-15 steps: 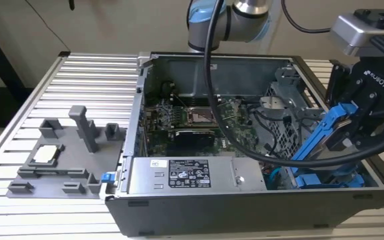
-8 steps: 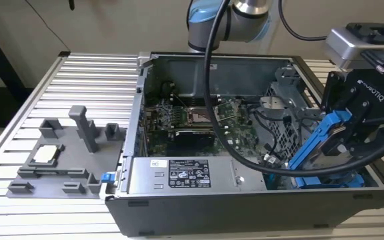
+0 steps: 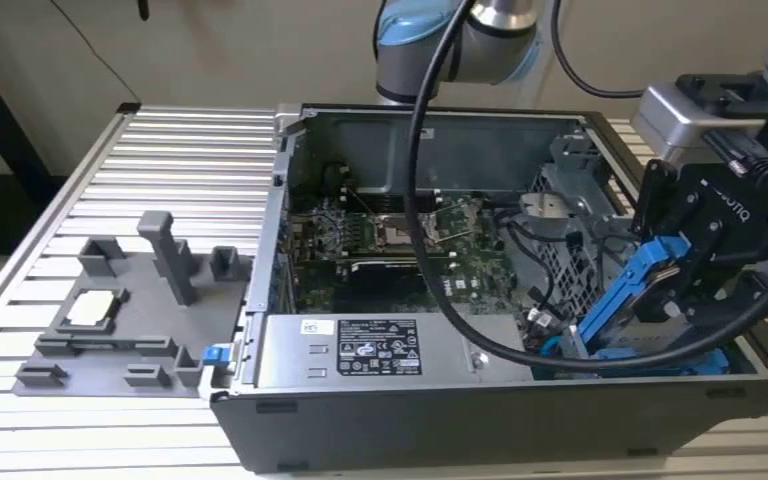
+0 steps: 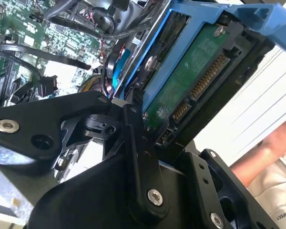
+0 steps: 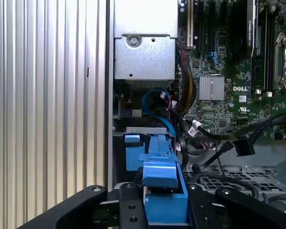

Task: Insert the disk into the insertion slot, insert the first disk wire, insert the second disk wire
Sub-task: 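Insert the disk into the insertion slot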

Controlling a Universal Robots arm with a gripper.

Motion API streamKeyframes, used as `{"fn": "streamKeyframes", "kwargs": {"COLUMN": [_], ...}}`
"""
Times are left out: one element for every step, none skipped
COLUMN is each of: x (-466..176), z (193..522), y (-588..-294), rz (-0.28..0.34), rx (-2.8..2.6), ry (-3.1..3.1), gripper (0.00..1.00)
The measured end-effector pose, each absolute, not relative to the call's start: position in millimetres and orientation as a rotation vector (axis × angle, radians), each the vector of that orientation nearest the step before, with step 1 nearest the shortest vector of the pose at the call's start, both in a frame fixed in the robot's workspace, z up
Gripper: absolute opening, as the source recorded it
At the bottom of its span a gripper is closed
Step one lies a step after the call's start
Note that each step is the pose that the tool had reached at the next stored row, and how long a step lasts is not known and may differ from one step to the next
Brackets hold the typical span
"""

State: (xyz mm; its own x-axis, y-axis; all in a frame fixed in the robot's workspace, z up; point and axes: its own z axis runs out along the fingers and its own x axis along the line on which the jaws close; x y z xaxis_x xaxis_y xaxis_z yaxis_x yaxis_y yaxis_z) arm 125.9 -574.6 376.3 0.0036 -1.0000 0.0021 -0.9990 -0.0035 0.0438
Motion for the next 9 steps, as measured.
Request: {"fn": "streamKeyframes", "kwargs": {"x": [125.9, 125.9, 125.9, 125.8, 125.8, 125.8, 125.8, 125.8, 125.9], "z": [374.5, 372.7, 371.8, 371.7, 371.7, 371.5, 371.2, 371.0, 370.9], "y": [-574.6, -574.6, -574.6, -574.6, -574.6, -574.6, -574.6, -574.6, -574.6], "rz": [-0.046, -0.046, -0.046, -0.046, -0.046, -0.046, -0.046, -0.046, -0.046], "rx": [2.202, 2.202, 2.202, 2.202, 2.202, 2.202, 2.202, 2.202, 2.202], "ry": [-2.194, -2.194, -2.194, -2.194, -2.194, -2.194, -2.194, -2.194, -2.194], "gripper": [0.33, 0.33, 0.33, 0.33, 0.33, 0.33, 0.33, 0.33, 0.33]}}
